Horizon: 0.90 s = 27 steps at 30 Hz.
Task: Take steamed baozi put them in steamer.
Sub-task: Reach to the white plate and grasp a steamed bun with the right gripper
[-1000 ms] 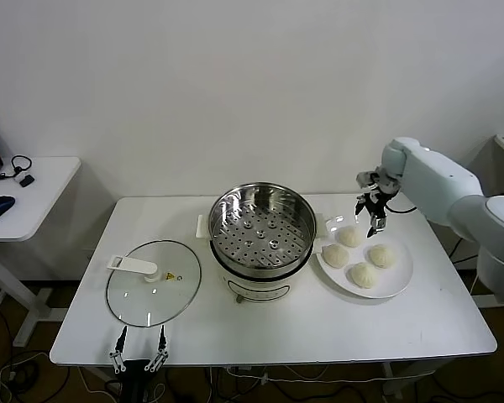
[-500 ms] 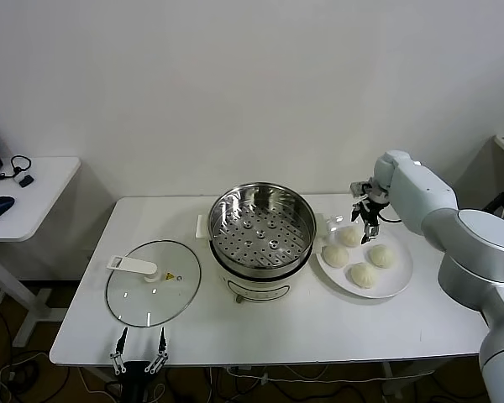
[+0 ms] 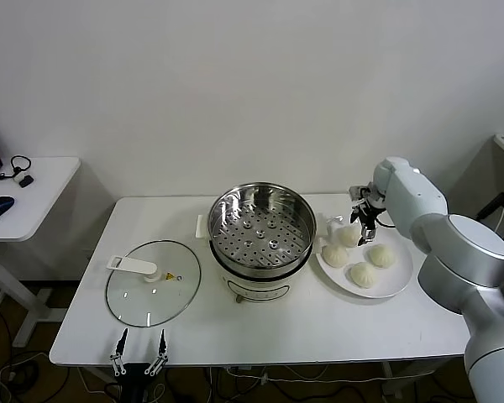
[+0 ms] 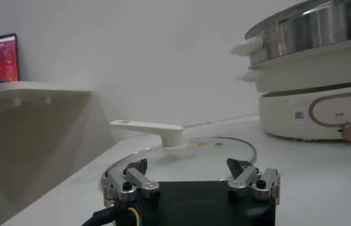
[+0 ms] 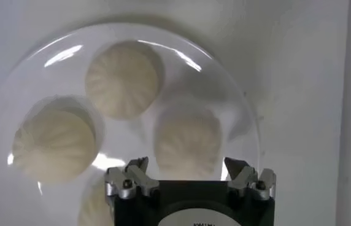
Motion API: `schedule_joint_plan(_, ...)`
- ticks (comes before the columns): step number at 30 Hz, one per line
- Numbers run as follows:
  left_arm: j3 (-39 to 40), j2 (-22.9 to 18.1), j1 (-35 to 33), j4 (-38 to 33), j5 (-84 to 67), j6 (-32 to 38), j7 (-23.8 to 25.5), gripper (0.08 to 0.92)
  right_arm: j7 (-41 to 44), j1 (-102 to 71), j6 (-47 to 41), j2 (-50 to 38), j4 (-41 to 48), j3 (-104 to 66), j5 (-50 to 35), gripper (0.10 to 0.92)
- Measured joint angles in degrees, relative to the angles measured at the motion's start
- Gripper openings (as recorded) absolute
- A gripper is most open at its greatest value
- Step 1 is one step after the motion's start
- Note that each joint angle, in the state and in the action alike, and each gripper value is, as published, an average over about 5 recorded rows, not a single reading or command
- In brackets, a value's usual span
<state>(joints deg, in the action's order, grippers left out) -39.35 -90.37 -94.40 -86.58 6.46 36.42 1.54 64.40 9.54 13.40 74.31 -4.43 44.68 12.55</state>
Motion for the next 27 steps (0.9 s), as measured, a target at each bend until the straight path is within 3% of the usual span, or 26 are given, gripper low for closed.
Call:
schedule_joint_plan(6,-0.03,0.0,-0.07,-0.01,0.18,0.19,-0.04,0.823,-0.43,-0.11,0.1,0.48,0.81,-0.97,0.81,0.792)
schedule_joint_plan(14,-0.25,-0.02,-0.06,0.18,0.26,0.57,-0.1,0.823,-0.88,-0.15,0.27,0.7,1.23,-1.89,1.36,0.665)
schedule_joint_plan(27,-0.78,-0.25,-0.39,0.05,0.25,0.87,-0.19,0.823,-0.04,1.43,1.28,-0.37,-0.21,-2.13,0.98,0.612)
